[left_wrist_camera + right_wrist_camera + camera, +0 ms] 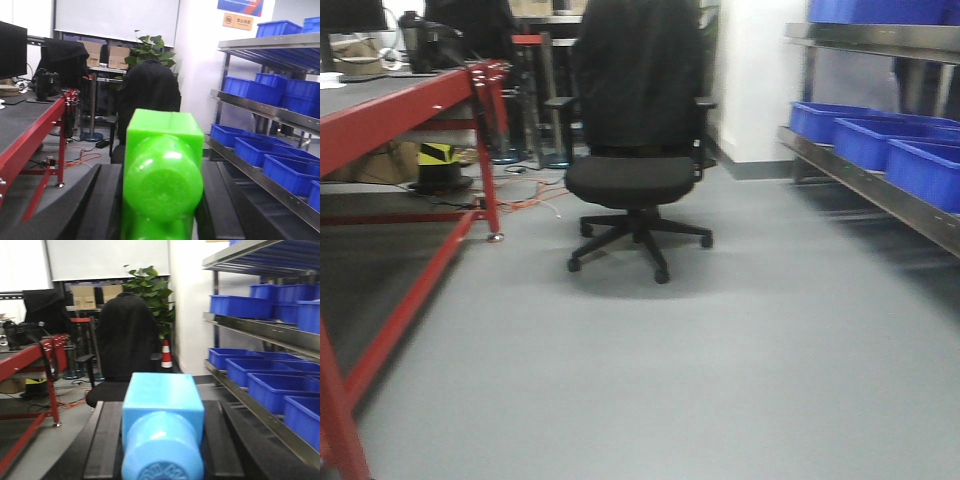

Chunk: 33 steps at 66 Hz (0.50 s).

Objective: Grab block from conveyor and place in blue bin
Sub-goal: 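Drive the base away from the conveyor toward the shelf of blue bins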

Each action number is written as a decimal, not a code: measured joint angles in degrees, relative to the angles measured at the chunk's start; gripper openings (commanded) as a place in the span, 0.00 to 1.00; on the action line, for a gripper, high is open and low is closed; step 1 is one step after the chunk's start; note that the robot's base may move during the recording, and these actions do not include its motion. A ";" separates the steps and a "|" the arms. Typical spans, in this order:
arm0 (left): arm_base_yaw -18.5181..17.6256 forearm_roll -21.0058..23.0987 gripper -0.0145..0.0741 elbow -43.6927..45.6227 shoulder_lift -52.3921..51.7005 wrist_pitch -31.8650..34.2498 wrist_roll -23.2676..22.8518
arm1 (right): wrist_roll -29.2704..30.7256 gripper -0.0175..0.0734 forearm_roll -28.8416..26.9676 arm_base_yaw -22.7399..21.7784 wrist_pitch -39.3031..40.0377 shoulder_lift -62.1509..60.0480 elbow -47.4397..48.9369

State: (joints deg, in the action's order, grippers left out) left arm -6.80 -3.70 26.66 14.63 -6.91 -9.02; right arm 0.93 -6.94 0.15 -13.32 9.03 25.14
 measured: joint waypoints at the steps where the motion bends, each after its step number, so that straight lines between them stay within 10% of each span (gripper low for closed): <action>1: 0.00 0.00 0.04 0.00 0.00 0.00 0.00 | 0.00 0.01 0.00 0.00 0.00 0.00 0.00; 33: 0.00 0.00 0.04 0.00 0.00 0.00 0.00 | 0.12 0.01 0.00 0.00 0.00 0.00 0.00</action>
State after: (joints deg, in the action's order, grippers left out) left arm -6.80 -3.70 26.66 14.63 -6.91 -9.02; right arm 1.04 -6.94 0.15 -13.32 9.03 25.14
